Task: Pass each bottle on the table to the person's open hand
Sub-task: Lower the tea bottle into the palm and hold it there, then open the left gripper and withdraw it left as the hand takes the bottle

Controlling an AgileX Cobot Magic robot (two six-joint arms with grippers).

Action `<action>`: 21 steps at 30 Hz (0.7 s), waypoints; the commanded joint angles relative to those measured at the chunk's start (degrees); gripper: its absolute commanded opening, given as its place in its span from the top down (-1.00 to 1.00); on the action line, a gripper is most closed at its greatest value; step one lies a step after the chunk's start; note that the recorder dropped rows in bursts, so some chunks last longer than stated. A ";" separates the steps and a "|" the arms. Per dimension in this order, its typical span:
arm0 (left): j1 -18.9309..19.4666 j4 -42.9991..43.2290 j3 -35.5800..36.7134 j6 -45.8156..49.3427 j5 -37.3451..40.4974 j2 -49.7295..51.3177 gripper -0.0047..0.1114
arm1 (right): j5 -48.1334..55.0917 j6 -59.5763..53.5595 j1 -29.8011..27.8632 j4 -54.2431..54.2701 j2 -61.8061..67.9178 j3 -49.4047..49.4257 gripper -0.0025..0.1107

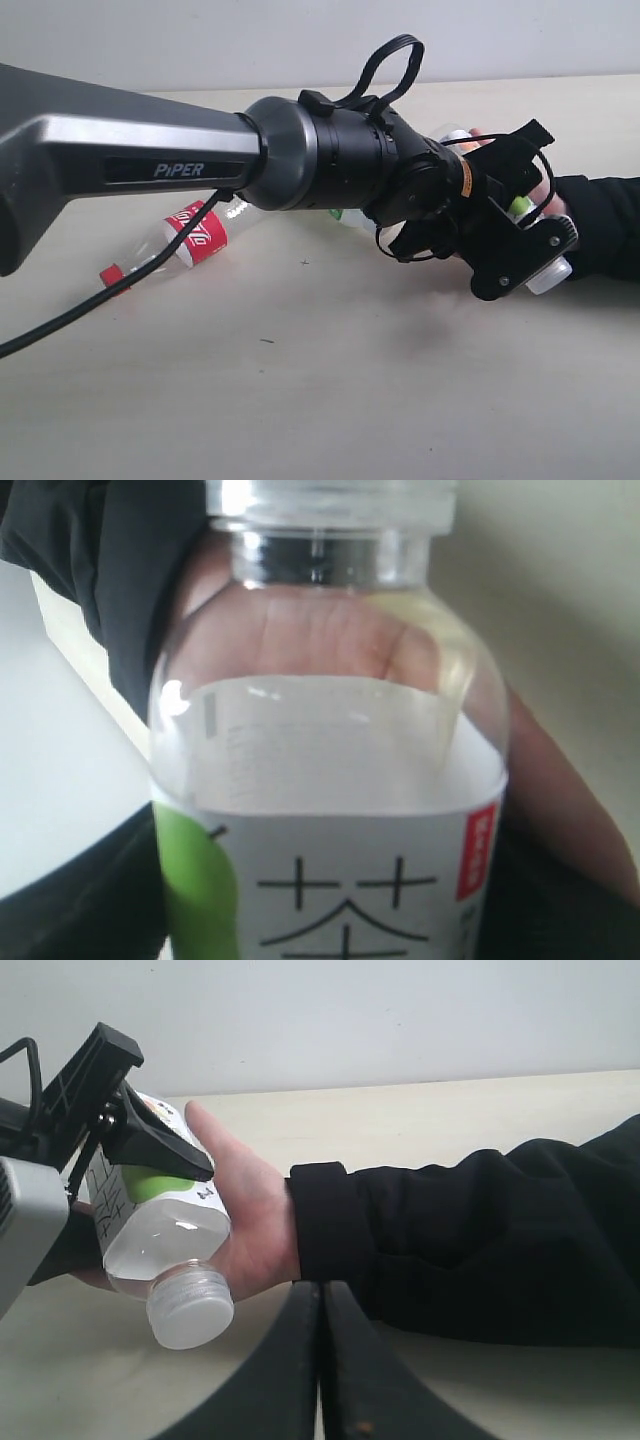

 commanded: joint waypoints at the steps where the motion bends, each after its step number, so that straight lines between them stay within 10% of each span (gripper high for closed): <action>1: -0.32 -0.43 -0.25 -0.24 -0.75 -0.07 -0.56 | -0.41 -0.02 0.07 -0.05 0.20 -0.26 0.96; 21: -0.94 -0.43 -0.25 -0.35 3.46 -1.90 -0.66 | -0.40 -0.17 0.07 -0.05 0.20 -0.26 0.96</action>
